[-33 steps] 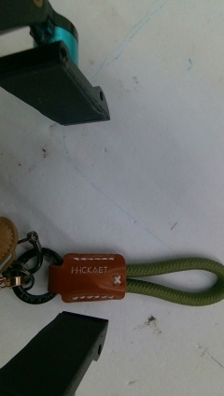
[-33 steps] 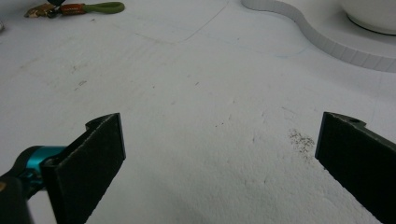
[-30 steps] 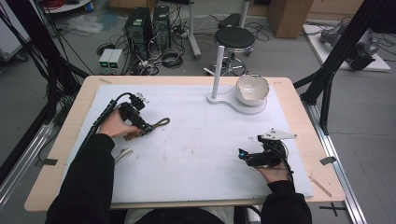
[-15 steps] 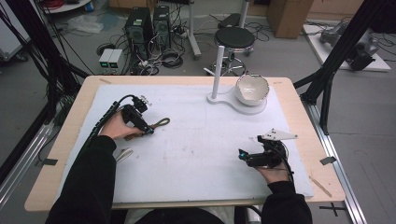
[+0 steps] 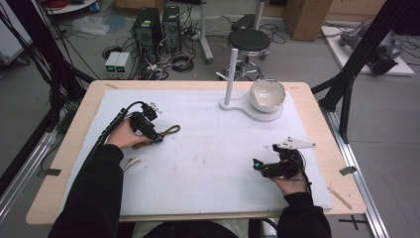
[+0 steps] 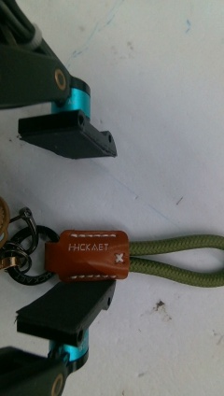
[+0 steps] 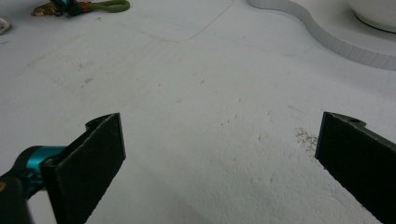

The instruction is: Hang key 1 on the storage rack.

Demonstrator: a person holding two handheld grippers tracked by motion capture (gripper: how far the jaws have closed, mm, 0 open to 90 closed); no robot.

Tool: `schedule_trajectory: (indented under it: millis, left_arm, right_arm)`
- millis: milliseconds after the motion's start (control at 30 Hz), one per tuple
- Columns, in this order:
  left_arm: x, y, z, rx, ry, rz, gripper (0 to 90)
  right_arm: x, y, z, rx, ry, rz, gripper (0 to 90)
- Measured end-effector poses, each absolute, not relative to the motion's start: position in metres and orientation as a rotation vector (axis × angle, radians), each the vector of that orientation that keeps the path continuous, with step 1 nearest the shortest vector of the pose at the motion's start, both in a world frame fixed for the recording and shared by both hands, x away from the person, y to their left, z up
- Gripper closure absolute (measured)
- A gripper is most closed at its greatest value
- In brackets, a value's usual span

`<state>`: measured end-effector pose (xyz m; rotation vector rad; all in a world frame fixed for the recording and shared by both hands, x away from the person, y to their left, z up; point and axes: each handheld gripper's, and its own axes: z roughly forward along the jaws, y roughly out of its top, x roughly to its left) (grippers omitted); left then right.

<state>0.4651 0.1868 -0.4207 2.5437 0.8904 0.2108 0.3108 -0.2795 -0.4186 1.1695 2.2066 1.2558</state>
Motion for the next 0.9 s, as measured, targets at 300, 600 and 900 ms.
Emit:
schedule_trajectory:
  millis: [300, 600, 900]
  left_arm:
    - [0.461, 0.185, -0.417, 2.559, 0.835, 0.183, 69.7]
    - [0.462, 0.188, -0.415, 2.568, 0.837, 0.155, 71.7]
    - [0.46, 0.197, -0.399, 2.496, 0.836, 0.177, 71.7]
  right_arm:
    - [0.311, -0.279, -0.419, 1.163, 2.215, 1.252, 0.6]
    - [0.311, -0.279, -0.419, 1.168, 2.215, 1.25, 0.7]
    - [0.311, -0.279, -0.419, 1.168, 2.212, 1.254, 0.6]
